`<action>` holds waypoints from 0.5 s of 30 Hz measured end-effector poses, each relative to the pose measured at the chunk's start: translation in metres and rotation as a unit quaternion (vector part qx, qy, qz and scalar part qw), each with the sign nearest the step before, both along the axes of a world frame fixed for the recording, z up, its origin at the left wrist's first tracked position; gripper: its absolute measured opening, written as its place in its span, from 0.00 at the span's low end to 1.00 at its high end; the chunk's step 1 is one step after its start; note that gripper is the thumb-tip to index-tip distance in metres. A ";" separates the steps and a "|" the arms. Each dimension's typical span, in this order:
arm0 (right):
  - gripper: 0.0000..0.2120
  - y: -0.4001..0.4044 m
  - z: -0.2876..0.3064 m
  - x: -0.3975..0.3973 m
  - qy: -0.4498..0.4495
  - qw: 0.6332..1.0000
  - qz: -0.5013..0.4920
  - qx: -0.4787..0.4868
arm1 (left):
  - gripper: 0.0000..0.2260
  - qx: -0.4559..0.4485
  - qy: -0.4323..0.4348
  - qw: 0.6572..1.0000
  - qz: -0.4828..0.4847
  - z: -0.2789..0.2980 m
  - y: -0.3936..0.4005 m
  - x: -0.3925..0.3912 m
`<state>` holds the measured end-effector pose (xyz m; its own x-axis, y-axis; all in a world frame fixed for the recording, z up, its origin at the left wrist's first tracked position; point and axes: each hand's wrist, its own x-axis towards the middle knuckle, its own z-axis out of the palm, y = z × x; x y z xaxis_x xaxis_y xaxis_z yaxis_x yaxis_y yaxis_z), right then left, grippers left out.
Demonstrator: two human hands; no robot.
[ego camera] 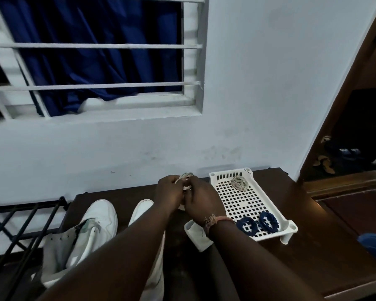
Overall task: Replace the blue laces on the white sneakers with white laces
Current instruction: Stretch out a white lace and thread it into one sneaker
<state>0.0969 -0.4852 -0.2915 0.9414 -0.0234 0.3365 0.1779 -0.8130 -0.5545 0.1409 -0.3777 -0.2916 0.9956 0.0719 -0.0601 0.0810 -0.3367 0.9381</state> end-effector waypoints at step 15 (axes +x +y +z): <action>0.07 0.114 -0.017 -0.056 0.072 0.980 -0.027 0.183 | 0.10 0.096 -0.076 0.992 0.019 -0.013 0.138 -0.103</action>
<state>0.0405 -0.3714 -0.3088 0.9723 -0.1693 0.1609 0.0389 -0.5617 -0.8264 0.0380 -0.2399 -0.3048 0.9885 0.1047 0.1088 -0.0405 -0.5103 0.8590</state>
